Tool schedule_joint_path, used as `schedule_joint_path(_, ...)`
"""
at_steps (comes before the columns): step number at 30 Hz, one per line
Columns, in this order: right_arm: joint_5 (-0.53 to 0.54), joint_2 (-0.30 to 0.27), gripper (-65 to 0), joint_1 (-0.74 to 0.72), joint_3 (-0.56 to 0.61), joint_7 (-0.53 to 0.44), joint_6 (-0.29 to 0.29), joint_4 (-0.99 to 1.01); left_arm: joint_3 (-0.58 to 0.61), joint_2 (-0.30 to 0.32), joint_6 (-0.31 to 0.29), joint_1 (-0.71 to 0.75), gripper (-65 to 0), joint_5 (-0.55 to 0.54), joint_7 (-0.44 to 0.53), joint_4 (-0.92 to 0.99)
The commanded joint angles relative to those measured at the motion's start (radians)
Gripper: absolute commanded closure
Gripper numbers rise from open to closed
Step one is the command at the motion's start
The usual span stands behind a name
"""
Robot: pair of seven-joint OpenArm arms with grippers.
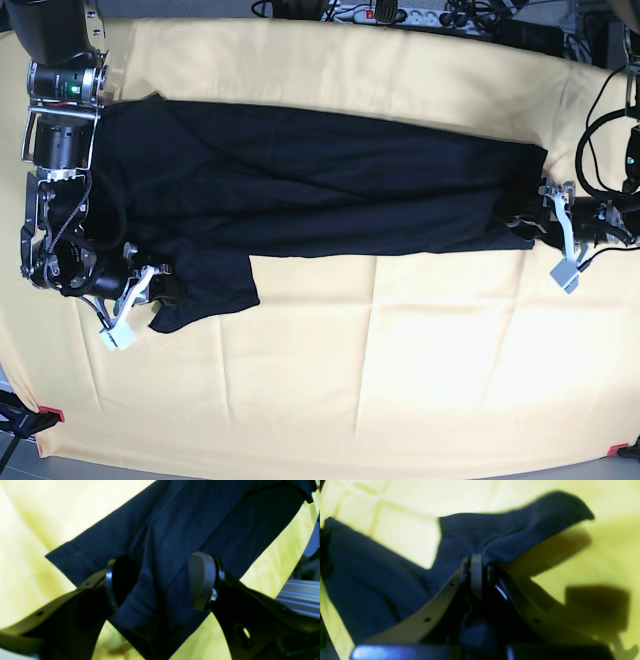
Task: Fold the T-shirt properly
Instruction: 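Fold the held sleeve inward over the shirt body with the right gripper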
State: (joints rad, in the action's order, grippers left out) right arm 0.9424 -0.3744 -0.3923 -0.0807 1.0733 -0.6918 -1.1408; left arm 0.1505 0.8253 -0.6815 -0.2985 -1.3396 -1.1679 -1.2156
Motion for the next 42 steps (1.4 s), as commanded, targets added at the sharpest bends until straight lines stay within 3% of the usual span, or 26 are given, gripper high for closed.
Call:
schedule_joint_path(1, 0.044, -0.027, 0.0, -0.006, -0.005, -0.005, -0.006, -0.06, -0.012, 0.023, 0.001, -0.023, -38.4, -0.027, 0.016, -0.01)
schedule_joint_path(11, 0.09, -0.134, 0.0, 0.294, -0.005, 0.006, -0.006, -0.523, -0.012, 0.023, 0.001, -0.023, -38.4, -0.027, 0.016, -0.01)
schedule_joint_path(18, 0.09, -0.197, 0.0, 0.435, -0.005, 0.006, -0.006, -0.6, -0.012, 0.023, 0.001, -0.023, -38.4, -0.027, 0.016, -0.01)
schedule_joint_path(23, 0.099, -0.214, 0.0, 0.456, -0.005, 0.032, -0.006, -0.605, -0.012, 0.023, 0.001, -0.023, -38.4, -0.027, 0.016, -0.01)
schedule_joint_path(26, 0.169, -0.223, 0.0, 0.456, -0.005, 0.082, -0.006, -0.605, -0.012, 0.023, 0.001, -0.023, -38.4, -0.027, 0.016, -0.01)
schedule_joint_path(31, 0.409, -0.227, -1.4, 0.455, -0.005, 0.323, -0.006, -0.646, -0.012, 0.023, 0.001, -0.023, -38.4, -0.027, 0.016, -0.01)
schedule_joint_path(35, 0.533, -0.24, -1.9, 0.46, -0.005, 0.323, -0.006, -0.679, -0.012, 0.023, 0.001, -0.023, -38.4, -0.027, 0.016, -0.01)
schedule_joint_path(38, 0.499, -0.258, -1.9, 0.462, -0.005, 0.323, -0.006, -0.679, -0.012, 0.024, 0.001, -0.023, -38.4, -0.027, 0.015, -0.01)
schedule_joint_path(42, 0.318, -0.261, -2.0, 0.473, -0.005, 0.323, -0.006, -0.676, -0.013, 0.032, 0.001, -0.023, -38.4, -0.027, 0.014, -0.01)
